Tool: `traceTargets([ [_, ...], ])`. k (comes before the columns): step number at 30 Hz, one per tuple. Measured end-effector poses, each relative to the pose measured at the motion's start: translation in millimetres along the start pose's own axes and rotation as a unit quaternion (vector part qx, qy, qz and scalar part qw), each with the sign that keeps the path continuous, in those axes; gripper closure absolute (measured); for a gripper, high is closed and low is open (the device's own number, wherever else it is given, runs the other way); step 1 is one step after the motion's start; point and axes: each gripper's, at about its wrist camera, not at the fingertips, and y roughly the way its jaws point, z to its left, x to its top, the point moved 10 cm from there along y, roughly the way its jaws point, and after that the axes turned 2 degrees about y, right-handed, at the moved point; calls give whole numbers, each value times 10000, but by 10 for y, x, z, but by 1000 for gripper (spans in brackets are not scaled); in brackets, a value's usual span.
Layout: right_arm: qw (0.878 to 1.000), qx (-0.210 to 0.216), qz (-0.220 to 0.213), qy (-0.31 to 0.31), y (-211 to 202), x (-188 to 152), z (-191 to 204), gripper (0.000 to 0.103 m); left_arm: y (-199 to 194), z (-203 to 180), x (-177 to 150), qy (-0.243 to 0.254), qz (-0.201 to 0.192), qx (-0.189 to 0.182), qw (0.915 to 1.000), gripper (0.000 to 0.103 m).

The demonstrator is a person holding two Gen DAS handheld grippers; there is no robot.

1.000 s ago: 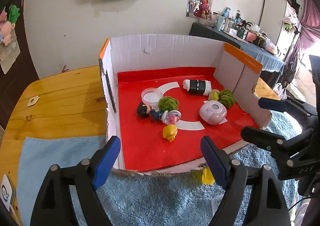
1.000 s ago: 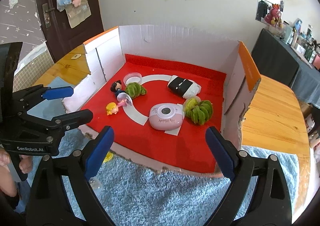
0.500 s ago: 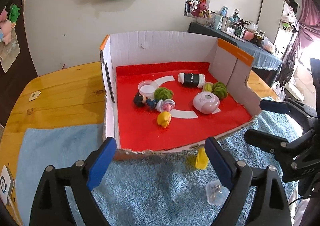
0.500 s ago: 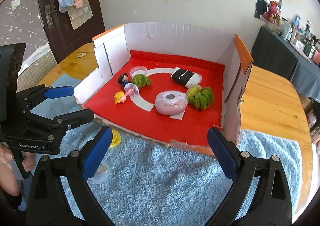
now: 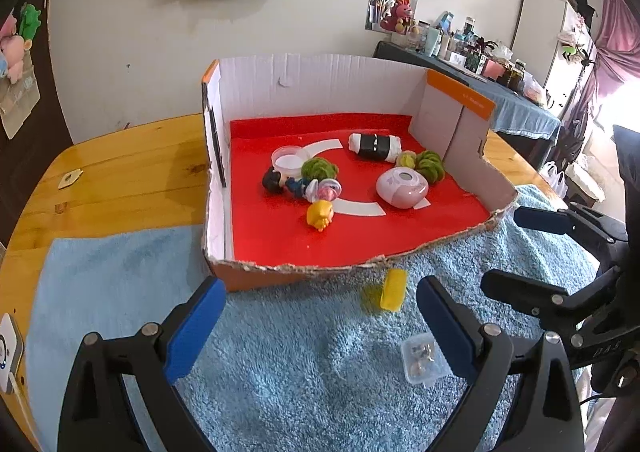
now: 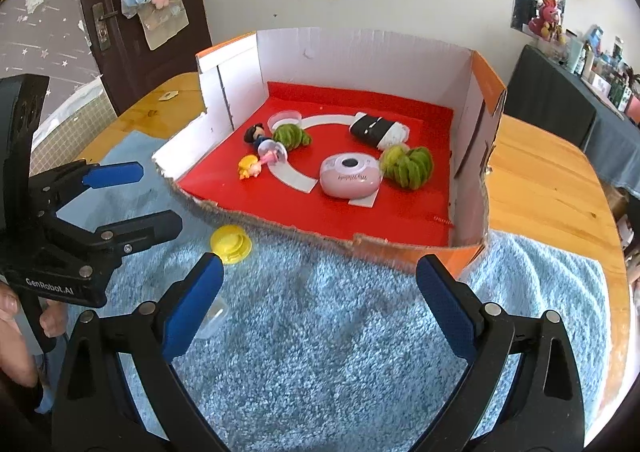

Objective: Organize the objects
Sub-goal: 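Withdraw both open tools from the box toward the yellow cap and clear box on the towel, then grasp the clear small box with the right tool while the left tool grasps the yellow cap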

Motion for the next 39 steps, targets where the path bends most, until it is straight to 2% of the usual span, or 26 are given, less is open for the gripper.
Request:
traceTargets([
  [10,9995,16,149,-260,95,-208,208,4,9,45,-135,-63,139,8,9999,4],
  [18,9971,244,295,-651,272,-338,558,4,7,125,-154,-168,162,17,9997,4],
  [21,9955,146,391,-853,360,-370,617,4,18,104,-139,-162,166,-42,9997,4],
  [25,9955,-192,400,-838,408,-377,463,5,43,34,-134,-90,184,-153,9997,4],
  [30,9953,-826,280,-423,335,-303,-37,4,98,-51,-120,19,194,-267,9995,4],
  [33,9965,-731,284,-279,329,-290,-126,4,135,-124,-119,121,221,-374,9990,8],
  [38,9973,-560,290,-383,388,-279,-34,5,167,-246,-130,419,224,-442,9979,14],
  [39,9972,-543,301,-419,410,-262,-12,8,176,-265,-133,483,228,-421,9977,17],
])
